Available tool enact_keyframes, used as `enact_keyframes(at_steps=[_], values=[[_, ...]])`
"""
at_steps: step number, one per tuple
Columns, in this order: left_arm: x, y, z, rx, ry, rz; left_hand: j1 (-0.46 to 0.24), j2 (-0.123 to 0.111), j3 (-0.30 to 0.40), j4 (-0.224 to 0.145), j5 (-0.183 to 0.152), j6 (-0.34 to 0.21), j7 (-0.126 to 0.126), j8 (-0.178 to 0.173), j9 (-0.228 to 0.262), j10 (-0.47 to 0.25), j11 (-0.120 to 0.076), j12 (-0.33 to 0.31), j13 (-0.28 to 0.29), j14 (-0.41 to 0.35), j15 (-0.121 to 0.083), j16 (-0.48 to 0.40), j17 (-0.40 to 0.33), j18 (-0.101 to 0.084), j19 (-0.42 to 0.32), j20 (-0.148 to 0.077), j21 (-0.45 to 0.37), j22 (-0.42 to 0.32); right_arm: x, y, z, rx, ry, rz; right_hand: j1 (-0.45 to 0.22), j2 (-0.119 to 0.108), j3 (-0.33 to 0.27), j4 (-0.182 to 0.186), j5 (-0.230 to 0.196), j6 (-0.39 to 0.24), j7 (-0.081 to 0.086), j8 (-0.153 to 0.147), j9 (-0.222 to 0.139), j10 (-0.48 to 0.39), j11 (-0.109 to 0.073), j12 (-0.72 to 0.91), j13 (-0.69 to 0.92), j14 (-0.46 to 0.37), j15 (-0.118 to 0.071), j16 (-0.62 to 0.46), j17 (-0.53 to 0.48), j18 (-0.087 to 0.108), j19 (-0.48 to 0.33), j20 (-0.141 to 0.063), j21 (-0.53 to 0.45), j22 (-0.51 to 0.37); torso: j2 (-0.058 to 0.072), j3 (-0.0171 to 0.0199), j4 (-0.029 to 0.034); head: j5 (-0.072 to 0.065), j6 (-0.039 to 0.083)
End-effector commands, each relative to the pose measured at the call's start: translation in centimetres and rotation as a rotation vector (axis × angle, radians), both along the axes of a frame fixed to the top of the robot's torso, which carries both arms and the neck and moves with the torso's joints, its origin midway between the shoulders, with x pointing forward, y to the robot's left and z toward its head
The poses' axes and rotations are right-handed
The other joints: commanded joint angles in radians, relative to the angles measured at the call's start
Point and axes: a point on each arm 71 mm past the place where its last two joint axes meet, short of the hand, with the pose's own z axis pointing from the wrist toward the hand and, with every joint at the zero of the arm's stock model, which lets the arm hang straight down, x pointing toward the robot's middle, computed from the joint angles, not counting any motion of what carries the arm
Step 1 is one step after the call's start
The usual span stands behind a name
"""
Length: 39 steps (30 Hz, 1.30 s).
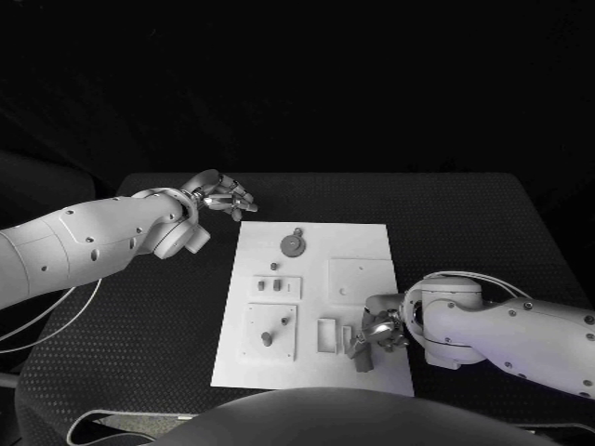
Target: Assemble the parts on the task board
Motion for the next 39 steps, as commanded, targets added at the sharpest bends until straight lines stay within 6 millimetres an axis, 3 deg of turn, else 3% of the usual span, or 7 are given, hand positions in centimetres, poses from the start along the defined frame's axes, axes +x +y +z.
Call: enact_keyframes(at_steps=[1,10,13,18,24,39], values=[[0.0,-0.2,0.0,-0.01,0.005,-0.013,-0.011,0.003,-0.006,-0.001,0.005,-0.004,-0.003,0.0,0.001,-0.008,-0.001,-0.003,-0.001,0.003,0.007,-0.004,0.001,0.01,0.0,0.006,-0.006,0.002,-0.1,-0.8,-1.1,-0.07,-0.027,0.006,0.025,0.009,-0.005,-0.001,-0.002,-0.019,0.014,-0.008,-0.002,0.001,0.002,0.004,-0.001,0.014,-0.013,-0.005,0.0,0.079,0.001,0.006,-0.002,0.001,0.0,0.0005,-0.0002,0.0,0.0],[0.0,-0.2,0.0,-0.01,0.007,-0.013,-0.011,0.004,-0.006,-0.001,0.005,-0.005,-0.003,0.0,0.001,-0.008,-0.001,-0.003,-0.001,0.003,0.007,-0.004,0.002,0.01,0.0,0.006,-0.007,0.002,0.0,-1.5,-1.0,-0.03,-0.017,-0.055,0.062,0.065,-0.012,0.0,-0.002,-0.004,0.01,-0.003,0.003,0.012,-0.001,0.007,-0.005,0.026,-0.015,-0.001,0.011,0.079,0.005,0.008,-0.001,0.001,0.0,0.0013,-0.0007,-0.002,0.0],[0.0,-0.2,0.0,-0.009,0.009,-0.012,-0.011,0.004,-0.006,-0.001,0.005,-0.005,-0.003,0.0,0.001,-0.008,-0.001,-0.003,-0.001,0.003,0.007,-0.005,0.003,0.01,0.0,0.006,-0.007,0.002,-0.2,-1.8,-1.0,-0.004,0.008,-0.078,0.048,0.11,-0.02,0.002,-0.002,0.002,0.008,-0.002,0.004,0.015,-0.003,0.005,-0.008,0.028,-0.016,-0.002,0.012,0.079,0.005,0.012,-0.002,0.0,0.0,0.0013,-0.0009,-0.001,0.0],[0.0,-0.1,0.0,-0.008,0.01,-0.011,-0.012,0.004,-0.006,-0.001,0.005,-0.005,-0.003,0.0,0.001,-0.008,-0.001,-0.003,-0.001,0.004,0.007,-0.005,0.003,0.01,0.0,0.006,-0.007,0.002,-0.4,-2.1,-0.9,0.025,0.028,-0.105,0.05,0.131,-0.023,-0.002,-0.002,0.009,0.006,0.0,0.004,0.019,-0.005,0.005,-0.011,0.029,-0.017,-0.002,0.012,0.079,0.002,0.013,-0.001,0.002,0.0,0.0014,-0.0013,-0.003,0.0],[0.0,-0.2,0.0,-0.008,0.013,-0.013,-0.012,0.004,-0.006,-0.001,0.005,-0.005,-0.002,-0.001,0.001,-0.008,-0.001,-0.003,-0.001,0.004,0.007,-0.005,0.004,0.01,0.0,0.006,-0.007,0.002,-0.2,-2.4,-0.5,0.025,0.032,-0.111,0.051,0.14,-0.026,-0.002,-0.002,0.014,0.005,0.001,0.004,0.023,-0.006,0.005,-0.012,0.033,-0.018,-0.001,0.016,0.079,0.001,0.015,0.001,0.004,0.0,0.0009,-0.0009,-0.004,0.0],[0.0,-0.1,-0.1,-0.006,0.015,-0.011,-0.011,0.004,-0.005,-0.001,0.005,-0.005,-0.002,-0.001,0.001,-0.009,-0.001,-0.003,-0.001,0.004,0.007,-0.006,0.005,0.01,0.0,0.006,-0.007,0.003,0.2,-3.2,0.5,0.067,0.031,-0.174,0.044,0.136,-0.035,-0.001,-0.002,0.018,0.004,0.001,0.004,0.028,-0.007,0.006,-0.014,0.04,-0.019,0.002,0.024,0.079,0.003,0.017,0.003,0.005,0.0,0.0006,-0.0006,-0.003,0.0]])
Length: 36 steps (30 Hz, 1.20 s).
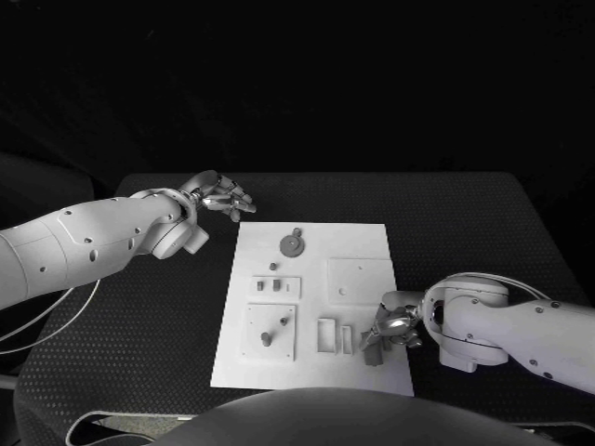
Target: Assemble the parts on the task board
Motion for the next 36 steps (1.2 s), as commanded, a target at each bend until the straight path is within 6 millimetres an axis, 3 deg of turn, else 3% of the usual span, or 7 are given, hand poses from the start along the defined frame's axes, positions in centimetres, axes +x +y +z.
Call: enact_keyframes(at_steps=[1,18,36], values=[[0.0,-0.2,0.0,-0.008,0.008,-0.011,-0.008,0.0,-0.005,-0.002,0.005,-0.005,-0.002,-0.001,0.001,-0.009,-0.001,-0.003,-0.002,0.002,0.005,-0.007,0.002,0.017,0.0,0.006,-0.007,0.001,0.1,-0.1,0.1,0.018,0.013,-0.049,0.026,0.036,-0.006,0.003,0.003,0.009,0.001,0.004,0.002,0.008,-0.002,0.006,-0.002,0.032,-0.026,0.003,0.002,0.08,0.001,0.008,0.003,0.006,0.0,0.0001,0.0002,0.001,0.0],[0.0,-0.3,0.0,-0.007,0.009,-0.014,-0.007,0.0,-0.005,-0.002,0.005,-0.005,-0.002,-0.001,0.001,-0.01,-0.001,-0.003,-0.002,0.002,0.005,-0.008,0.003,0.017,0.0,0.006,-0.007,0.002,1.2,1.3,0.5,0.107,0.067,-0.142,0.029,0.031,-0.007,0.002,0.003,0.011,0.0,0.003,0.001,0.011,-0.003,0.007,-0.003,0.035,-0.027,0.004,0.004,0.08,0.002,0.007,0.005,0.006,0.0,-0.0004,0.001,-0.001,0.0],[0.0,-0.4,0.0,-0.007,0.011,-0.017,-0.007,0.0,-0.005,-0.002,0.005,-0.004,-0.003,0.0,0.001,-0.01,0.0,-0.003,-0.002,0.002,0.005,-0.01,0.006,0.017,0.0,0.006,-0.008,0.002,1.6,4.5,0.8,0.142,0.078,-0.109,0.026,0.027,-0.01,0.003,0.003,0.011,0.0,0.002,0.0,0.011,-0.003,0.007,-0.003,0.035,-0.027,0.004,0.003,0.08,0.002,0.007,0.005,0.006,0.0,0.0,0.0011,0.001,0.0]])
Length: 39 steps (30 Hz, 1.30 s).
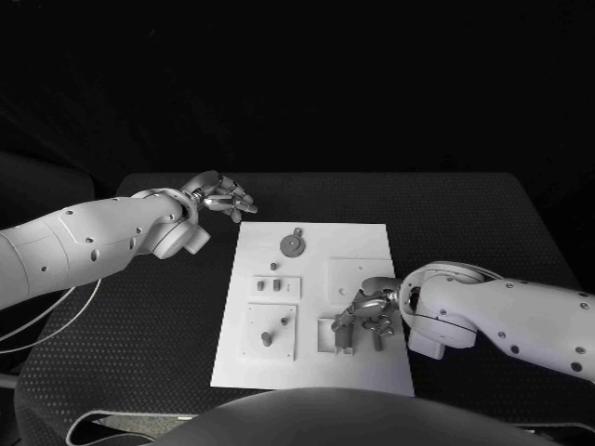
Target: Assemble the parts on the task board
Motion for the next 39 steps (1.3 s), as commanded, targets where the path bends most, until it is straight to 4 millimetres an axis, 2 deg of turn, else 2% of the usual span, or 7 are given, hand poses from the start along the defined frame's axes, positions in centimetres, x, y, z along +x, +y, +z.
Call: enact_keyframes(at_steps=[1,11,39], values=[[0.0,-0.3,0.0,-0.008,0.004,-0.015,-0.007,0.0,-0.005,-0.002,0.005,-0.004,-0.003,0.0,0.001,-0.008,0.002,-0.003,-0.001,0.002,0.006,-0.006,0.002,0.01,0.0,0.006,-0.004,0.001,0.1,0.6,0.0,0.011,0.018,0.005,0.025,0.027,-0.006,0.003,0.006,0.005,0.001,0.002,0.0,0.008,0.001,0.007,-0.001,0.035,-0.027,0.004,-0.001,0.08,0.001,0.005,0.005,0.007,0.0,-0.0001,0.0005,0.0,0.0],[0.0,-0.2,0.0,-0.007,0.006,-0.013,-0.008,0.0,-0.005,-0.002,0.005,-0.004,-0.003,0.0,0.001,-0.008,0.002,-0.003,-0.001,0.003,0.006,-0.007,0.003,0.01,0.0,0.007,-0.005,0.002,0.4,1.2,-0.5,-0.009,0.051,0.029,0.021,0.025,-0.008,0.003,0.006,0.004,0.002,0.0,-0.001,0.007,0.001,0.006,-0.002,0.032,-0.027,0.002,-0.004,0.08,0.0,0.006,0.004,0.006,0.0,-0.0009,0.0009,0.002,0.0],[0.0,-0.1,0.0,-0.005,0.008,-0.011,-0.009,-0.001,-0.005,-0.002,0.005,-0.004,-0.003,0.0,0.001,-0.009,0.003,-0.003,-0.001,0.003,0.006,-0.01,0.006,0.01,0.0,0.007,-0.005,0.002,-0.2,1.9,-0.5,0.008,0.111,0.054,0.014,0.022,-0.009,0.004,0.006,0.002,0.003,-0.003,-0.002,0.002,0.002,0.005,-0.002,0.031,-0.026,0.002,-0.003,0.08,-0.002,0.006,0.002,0.006,0.0,0.0004,-0.0012,0.007,0.0]])
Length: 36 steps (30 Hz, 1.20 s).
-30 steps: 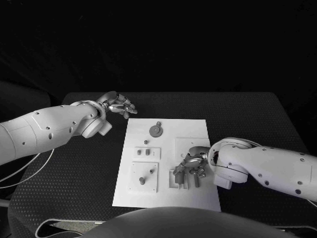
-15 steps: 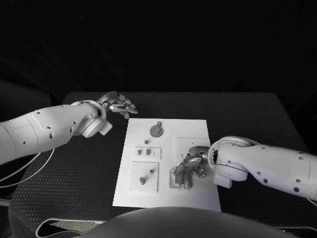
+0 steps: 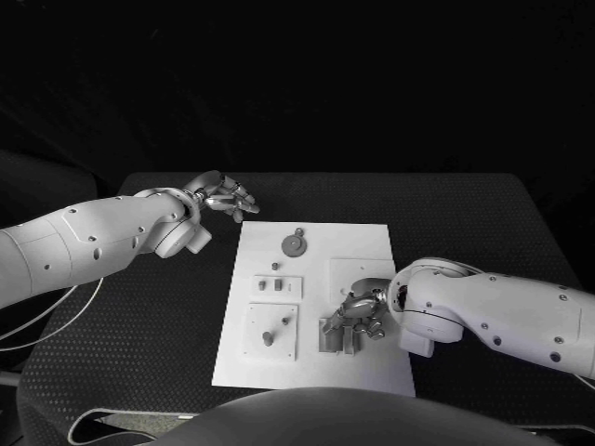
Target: Assemble the parts on the task board
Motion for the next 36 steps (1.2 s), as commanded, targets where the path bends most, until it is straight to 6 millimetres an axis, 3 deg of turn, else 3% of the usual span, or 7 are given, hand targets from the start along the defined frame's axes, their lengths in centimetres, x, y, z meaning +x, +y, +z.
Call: enact_keyframes(at_steps=[1,14,26,36], values=[[-0.01,-0.17,0.06,-0.007,0.001,-0.012,-0.009,-0.001,-0.005,-0.002,0.005,-0.004,-0.002,0.0,0.001,-0.005,-0.001,-0.003,-0.002,0.003,0.006,-0.006,0.002,0.018,-0.001,0.007,-0.005,0.001,-0.38,0.05,-0.12,-0.001,0.04,0.027,0.005,0.014,-0.003,0.006,0.002,0.004,0.005,0.002,0.001,0.001,0.0,0.005,-0.001,0.03,-0.026,0.002,-0.001,0.08,-0.005,0.003,0.002,0.005,0.0,0.0,-0.0006,0.0,0.0],[0.01,-0.23,0.06,-0.007,0.0,-0.012,-0.009,0.0,-0.005,-0.001,0.005,-0.004,-0.002,0.0,0.001,-0.005,-0.001,-0.003,-0.002,0.003,0.006,-0.007,0.003,0.018,0.0,0.007,-0.006,0.001,-0.06,0.07,-0.13,-0.011,0.008,0.023,0.0,0.011,-0.004,0.006,0.002,0.002,0.005,0.0,0.0,-0.002,0.001,0.005,0.0,0.026,-0.025,0.0,-0.006,0.08,-0.006,0.004,0.001,0.005,0.0,0.0005,-0.0003,-0.001,0.0],[0.01,-0.25,0.05,-0.007,0.001,-0.013,-0.011,0.001,-0.005,0.0,0.005,-0.004,-0.002,0.0,0.001,-0.005,-0.001,-0.003,-0.002,0.003,0.006,-0.009,0.004,0.018,0.0,0.007,-0.006,0.002,0.21,0.21,-0.45,-0.021,-0.005,0.054,-0.023,-0.023,-0.007,0.011,0.002,-0.015,0.011,-0.013,-0.005,-0.016,0.007,0.003,0.001,0.006,-0.021,-0.009,-0.025,0.08,-0.012,0.005,-0.006,0.002,0.001,0.0007,0.0007,-0.001,0.0],[0.02,-0.25,0.04,-0.007,0.002,-0.013,-0.011,0.001,-0.005,0.0,0.005,-0.004,-0.002,0.0,0.001,-0.005,-0.001,-0.003,-0.002,0.003,0.006,-0.009,0.005,0.018,0.0,0.007,-0.006,0.002,0.15,0.23,-0.63,-0.031,0.006,0.069,-0.027,-0.035,-0.003,0.012,0.002,-0.019,0.014,-0.017,-0.006,-0.023,0.009,0.003,0.002,-0.003,-0.019,-0.012,-0.032,0.08,-0.014,0.005,-0.009,0.001,0.0,0.0004,-0.0008,0.001,0.0]])
